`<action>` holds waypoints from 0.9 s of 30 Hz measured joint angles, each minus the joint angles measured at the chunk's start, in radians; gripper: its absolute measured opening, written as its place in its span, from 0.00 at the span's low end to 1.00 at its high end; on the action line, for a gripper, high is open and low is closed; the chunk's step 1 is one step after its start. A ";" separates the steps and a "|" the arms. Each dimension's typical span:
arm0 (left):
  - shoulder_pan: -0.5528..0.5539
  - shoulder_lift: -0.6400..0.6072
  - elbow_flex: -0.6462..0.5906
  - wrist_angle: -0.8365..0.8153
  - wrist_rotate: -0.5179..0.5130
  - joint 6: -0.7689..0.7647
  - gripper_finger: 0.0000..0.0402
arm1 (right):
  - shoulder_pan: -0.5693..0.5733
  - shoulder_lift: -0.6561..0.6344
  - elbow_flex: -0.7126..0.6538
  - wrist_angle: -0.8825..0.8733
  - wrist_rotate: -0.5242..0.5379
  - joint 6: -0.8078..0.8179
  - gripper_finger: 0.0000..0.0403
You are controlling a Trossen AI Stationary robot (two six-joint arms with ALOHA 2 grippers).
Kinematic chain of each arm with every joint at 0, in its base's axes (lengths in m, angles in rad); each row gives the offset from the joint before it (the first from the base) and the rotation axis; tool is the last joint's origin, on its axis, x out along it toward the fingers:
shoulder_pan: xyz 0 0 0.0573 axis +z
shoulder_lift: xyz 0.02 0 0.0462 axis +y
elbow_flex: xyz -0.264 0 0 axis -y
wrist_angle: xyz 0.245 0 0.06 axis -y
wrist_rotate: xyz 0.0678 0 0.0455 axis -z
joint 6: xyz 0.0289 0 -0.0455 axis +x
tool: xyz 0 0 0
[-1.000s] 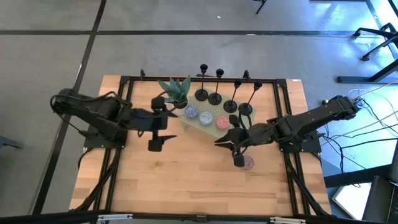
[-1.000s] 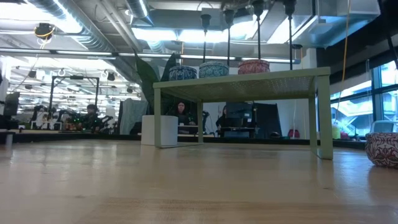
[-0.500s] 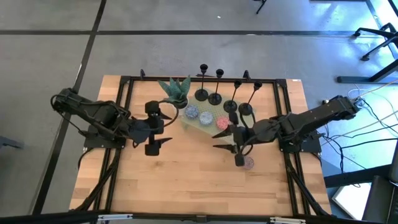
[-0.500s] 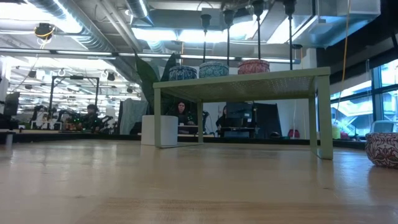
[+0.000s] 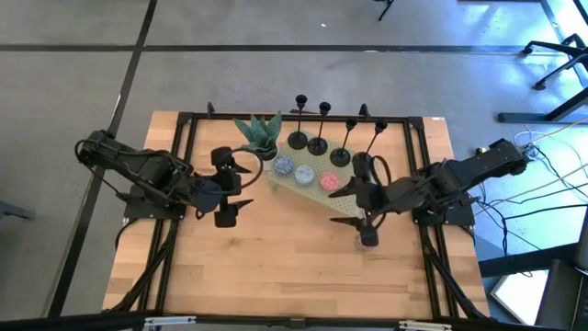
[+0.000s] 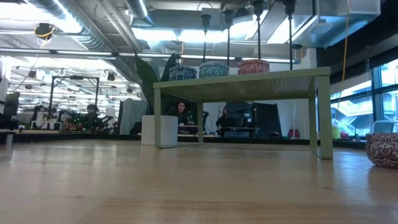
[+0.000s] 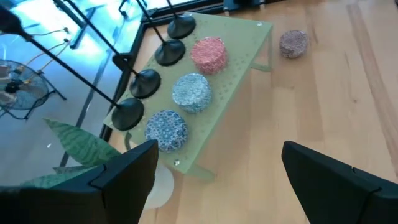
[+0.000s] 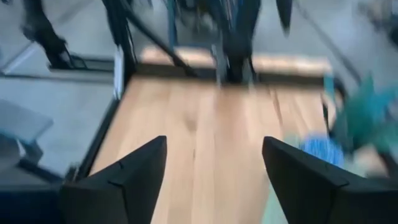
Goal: Stock candles and holders on shelf
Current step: Align the red scented candle with the other scented candles on the shelf
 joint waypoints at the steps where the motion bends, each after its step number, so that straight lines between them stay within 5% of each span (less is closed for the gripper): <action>1: 0.000 0.000 0.000 0.000 -0.007 -0.007 0.85 | 0.005 0.000 0.004 -0.046 0.011 0.036 0.67; 9: 0.000 0.000 0.000 0.000 -0.025 -0.047 0.85 | 0.060 0.011 0.006 -0.397 -0.015 0.421 0.71; 16: 0.000 0.000 0.000 -0.001 -0.024 -0.048 0.85 | 0.121 0.062 0.006 -0.681 -0.179 0.788 0.71; 21: 0.000 0.000 0.000 -0.038 -0.024 -0.074 0.85 | 0.144 0.109 0.006 -0.755 -0.321 1.009 0.71; 27: -0.015 -0.009 -0.058 -0.106 -0.063 -0.204 0.85 | 0.172 0.148 -0.052 -0.757 -0.301 1.049 0.71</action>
